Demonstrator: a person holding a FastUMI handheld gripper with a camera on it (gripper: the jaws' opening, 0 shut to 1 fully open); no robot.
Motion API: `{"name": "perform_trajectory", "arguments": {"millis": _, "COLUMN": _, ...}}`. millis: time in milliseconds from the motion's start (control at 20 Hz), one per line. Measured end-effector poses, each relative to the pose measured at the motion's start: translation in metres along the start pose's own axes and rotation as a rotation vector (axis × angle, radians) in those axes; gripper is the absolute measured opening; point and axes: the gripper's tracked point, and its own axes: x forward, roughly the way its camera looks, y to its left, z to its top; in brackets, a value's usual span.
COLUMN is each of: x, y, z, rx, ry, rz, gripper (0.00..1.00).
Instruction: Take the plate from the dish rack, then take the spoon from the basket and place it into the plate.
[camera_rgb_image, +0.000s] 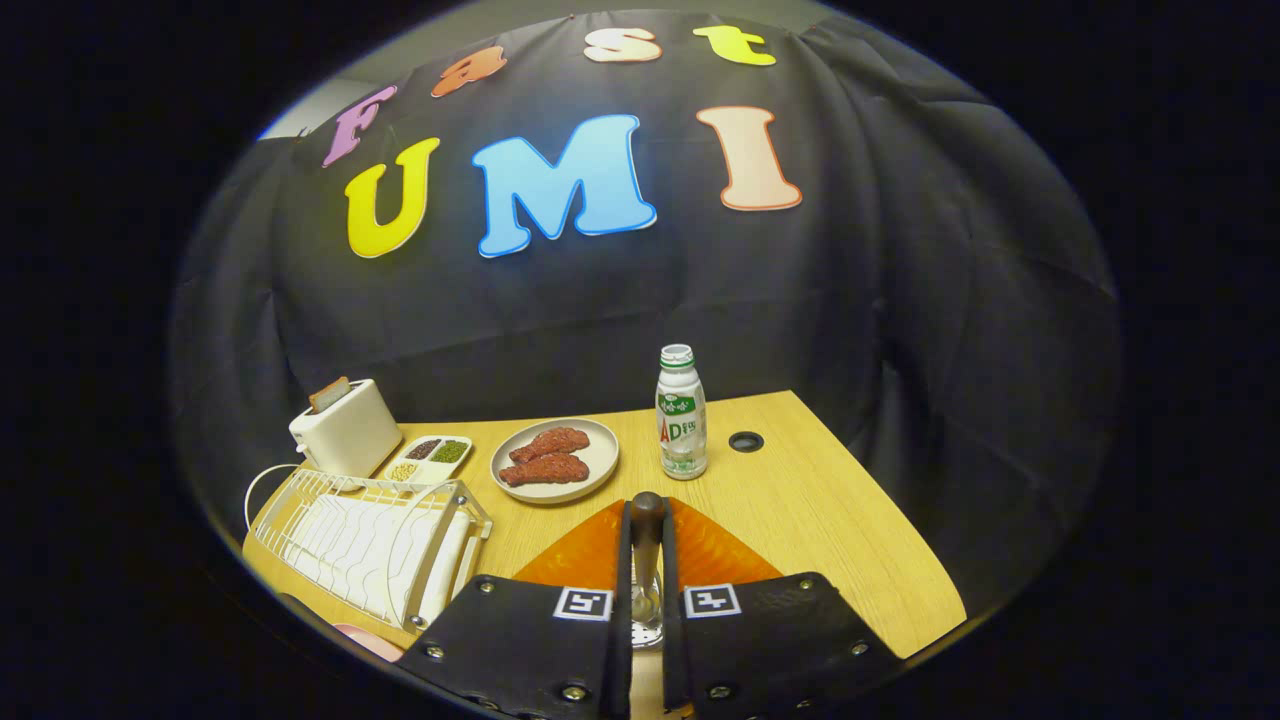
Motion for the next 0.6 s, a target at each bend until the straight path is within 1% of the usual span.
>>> {"name": "perform_trajectory", "arguments": {"millis": 200, "x": -0.020, "y": 0.010, "z": 0.034, "rx": -0.003, "ry": -0.062, "rz": 0.034, "gripper": 0.12}}
{"name": "perform_trajectory", "arguments": {"millis": 300, "x": -0.034, "y": 0.021, "z": 0.047, "rx": 0.003, "ry": -0.085, "rz": 0.066, "gripper": 0.12}}
{"name": "perform_trajectory", "arguments": {"millis": 450, "x": -0.059, "y": 0.045, "z": 0.059, "rx": -0.001, "ry": -0.116, "rz": 0.124, "gripper": 0.12}}
{"name": "perform_trajectory", "arguments": {"millis": 600, "x": -0.088, "y": 0.082, "z": 0.059, "rx": -0.006, "ry": -0.124, "rz": 0.211, "gripper": 0.12}}
